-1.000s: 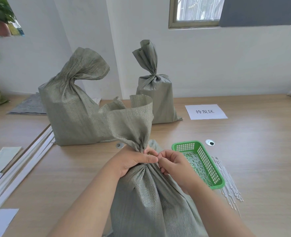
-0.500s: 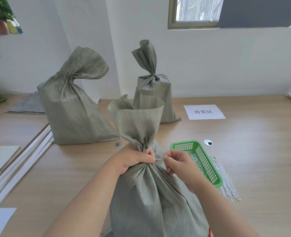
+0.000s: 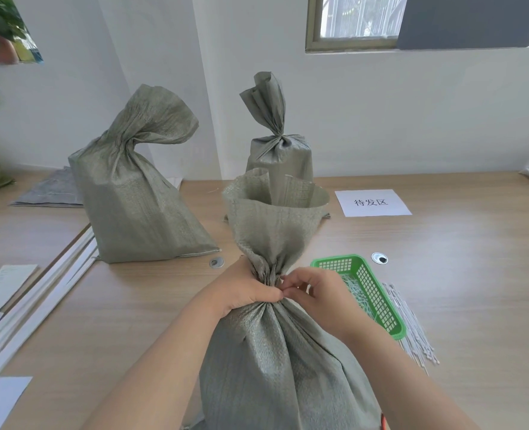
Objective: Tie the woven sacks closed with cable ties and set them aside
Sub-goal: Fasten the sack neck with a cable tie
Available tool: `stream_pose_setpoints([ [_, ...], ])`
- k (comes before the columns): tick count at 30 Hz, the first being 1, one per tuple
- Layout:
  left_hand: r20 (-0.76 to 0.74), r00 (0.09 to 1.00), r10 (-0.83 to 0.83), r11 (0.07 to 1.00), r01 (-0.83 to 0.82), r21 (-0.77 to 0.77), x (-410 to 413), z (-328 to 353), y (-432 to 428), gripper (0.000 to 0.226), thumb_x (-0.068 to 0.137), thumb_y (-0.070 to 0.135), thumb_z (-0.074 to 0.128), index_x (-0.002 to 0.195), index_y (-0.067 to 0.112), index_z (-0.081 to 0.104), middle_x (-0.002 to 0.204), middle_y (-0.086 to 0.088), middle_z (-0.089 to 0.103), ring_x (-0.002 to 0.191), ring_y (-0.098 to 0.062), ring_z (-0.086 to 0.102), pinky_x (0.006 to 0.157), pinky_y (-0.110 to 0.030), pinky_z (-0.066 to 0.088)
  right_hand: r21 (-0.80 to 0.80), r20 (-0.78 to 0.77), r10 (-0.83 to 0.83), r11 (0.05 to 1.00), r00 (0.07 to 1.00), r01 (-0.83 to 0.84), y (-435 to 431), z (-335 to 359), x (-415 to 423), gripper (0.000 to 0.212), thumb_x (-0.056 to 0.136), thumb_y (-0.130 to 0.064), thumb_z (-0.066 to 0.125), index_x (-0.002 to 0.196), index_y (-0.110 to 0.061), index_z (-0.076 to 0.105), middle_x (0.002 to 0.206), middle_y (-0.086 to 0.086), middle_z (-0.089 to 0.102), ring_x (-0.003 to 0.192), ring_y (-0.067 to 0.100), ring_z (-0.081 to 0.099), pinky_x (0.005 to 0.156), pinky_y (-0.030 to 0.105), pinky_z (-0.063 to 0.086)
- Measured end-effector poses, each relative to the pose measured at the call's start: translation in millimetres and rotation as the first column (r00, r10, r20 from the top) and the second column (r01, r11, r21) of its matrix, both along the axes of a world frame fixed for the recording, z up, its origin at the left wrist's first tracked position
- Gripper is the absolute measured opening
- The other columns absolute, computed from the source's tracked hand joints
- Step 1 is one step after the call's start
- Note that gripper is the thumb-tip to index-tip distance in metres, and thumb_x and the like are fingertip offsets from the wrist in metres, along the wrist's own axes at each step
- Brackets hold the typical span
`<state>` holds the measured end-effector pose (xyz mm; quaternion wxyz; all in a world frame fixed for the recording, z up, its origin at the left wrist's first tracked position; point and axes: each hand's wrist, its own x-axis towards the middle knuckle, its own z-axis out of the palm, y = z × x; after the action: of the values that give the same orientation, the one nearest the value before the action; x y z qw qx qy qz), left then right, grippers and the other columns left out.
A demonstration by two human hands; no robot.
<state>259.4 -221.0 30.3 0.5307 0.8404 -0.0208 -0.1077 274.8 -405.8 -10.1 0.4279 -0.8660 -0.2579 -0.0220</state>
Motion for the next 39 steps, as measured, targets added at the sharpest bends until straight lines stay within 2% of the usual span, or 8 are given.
stream_pose_setpoints([
  [6, -0.006, 0.996, 0.092, 0.993, -0.091, 0.069, 0, -8, 3, 0.009, 0.077, 0.015, 0.079, 0.085, 0.012, 0.077, 0.08, 0.009, 0.074, 0.076, 0.002, 0.064, 0.078, -0.024, 0.053, -0.14, 0.254, -0.004, 0.989, 0.967, 0.041, 1, -4, 6, 0.016, 0.085, -0.004, 0.061, 0.079, -0.015, 0.071, 0.078, -0.019, 0.054, 0.075, 0.002, 0.044, 0.072, 0.013, 0.033],
  [9, -0.072, 0.99, 0.121, 0.986, -0.112, 0.123, -1, -11, 12, 0.011, 0.082, 0.029, 0.077, 0.078, 0.035, 0.069, 0.082, 0.026, 0.067, 0.079, 0.014, 0.055, 0.071, -0.009, 0.044, -0.154, 0.223, -0.068, 0.983, 0.972, 0.104, -9, -5, 11, 0.017, 0.084, 0.001, 0.064, 0.078, -0.014, 0.069, 0.075, -0.014, 0.056, 0.075, 0.008, 0.045, 0.072, 0.022, 0.033],
  [12, -0.051, 0.994, 0.099, 0.978, -0.088, 0.188, 0, -13, 13, 0.004, 0.084, 0.031, 0.074, 0.087, 0.031, 0.071, 0.088, 0.019, 0.069, 0.075, 0.015, 0.051, 0.06, -0.001, 0.039, -0.144, 0.211, -0.095, 0.981, 0.973, 0.127, -12, -5, 13, 0.015, 0.084, -0.002, 0.065, 0.078, -0.016, 0.067, 0.074, -0.014, 0.056, 0.075, 0.011, 0.048, 0.071, 0.026, 0.037],
  [17, -0.004, 0.998, 0.063, 0.983, -0.062, 0.172, -1, -11, 14, 0.019, 0.079, 0.022, 0.08, 0.097, 0.023, 0.075, 0.096, 0.008, 0.075, 0.076, 0.012, 0.062, 0.063, -0.005, 0.047, -0.414, 0.254, 0.172, 0.909, 0.952, -0.054, 0, 5, 10, 0.026, 0.095, -0.032, 0.049, 0.106, -0.022, 0.07, 0.096, -0.005, 0.071, 0.089, 0.018, 0.063, 0.079, 0.038, 0.05],
  [20, 0.034, 0.997, 0.071, 0.989, -0.075, 0.124, -3, -12, 16, 0.024, 0.075, 0.014, 0.083, 0.097, 0.018, 0.076, 0.092, 0.009, 0.075, 0.076, 0.015, 0.064, 0.07, -0.007, 0.051, -0.516, 0.259, 0.275, 0.85, 0.926, -0.108, 11, 9, 9, 0.032, 0.097, -0.036, 0.037, 0.1, -0.02, 0.065, 0.087, 0.0, 0.069, 0.08, 0.025, 0.065, 0.07, 0.041, 0.053],
  [26, -0.047, 0.999, 0.021, 0.995, -0.017, 0.095, -3, -18, 22, 0.018, 0.077, 0.022, 0.081, 0.094, 0.027, 0.076, 0.09, 0.017, 0.076, 0.081, 0.012, 0.065, 0.072, -0.008, 0.05, -0.446, 0.37, 0.244, 0.893, 0.896, -0.059, 16, 7, 8, 0.026, 0.083, -0.036, 0.038, 0.06, -0.023, 0.036, 0.048, -0.003, 0.04, 0.044, 0.024, 0.039, 0.043, 0.032, 0.039],
  [30, -0.136, 0.988, -0.067, 0.984, 0.088, 0.153, -2, -21, 21, 0.036, 0.071, 0.05, 0.069, 0.102, 0.032, 0.074, 0.104, 0.014, 0.074, 0.101, 0.0, 0.066, 0.092, -0.024, 0.052, -0.344, 0.408, 0.193, 0.938, 0.892, -0.046, 16, 0, 4, 0.033, 0.08, -0.029, 0.05, 0.055, -0.023, 0.029, 0.045, -0.008, 0.024, 0.039, 0.016, 0.023, 0.042, 0.024, 0.021],
  [39, -0.164, 0.986, -0.021, 0.982, 0.052, 0.183, -2, -29, 23, 0.041, 0.071, 0.068, 0.067, 0.106, 0.046, 0.069, 0.11, 0.027, 0.067, 0.104, 0.011, 0.058, 0.104, -0.026, 0.045, -0.223, 0.303, 0.066, 0.975, 0.951, 0.003, 12, -15, 7, 0.032, 0.082, -0.033, 0.043, 0.055, -0.025, 0.027, 0.043, -0.006, 0.029, 0.04, 0.016, 0.03, 0.042, 0.034, 0.031],
])
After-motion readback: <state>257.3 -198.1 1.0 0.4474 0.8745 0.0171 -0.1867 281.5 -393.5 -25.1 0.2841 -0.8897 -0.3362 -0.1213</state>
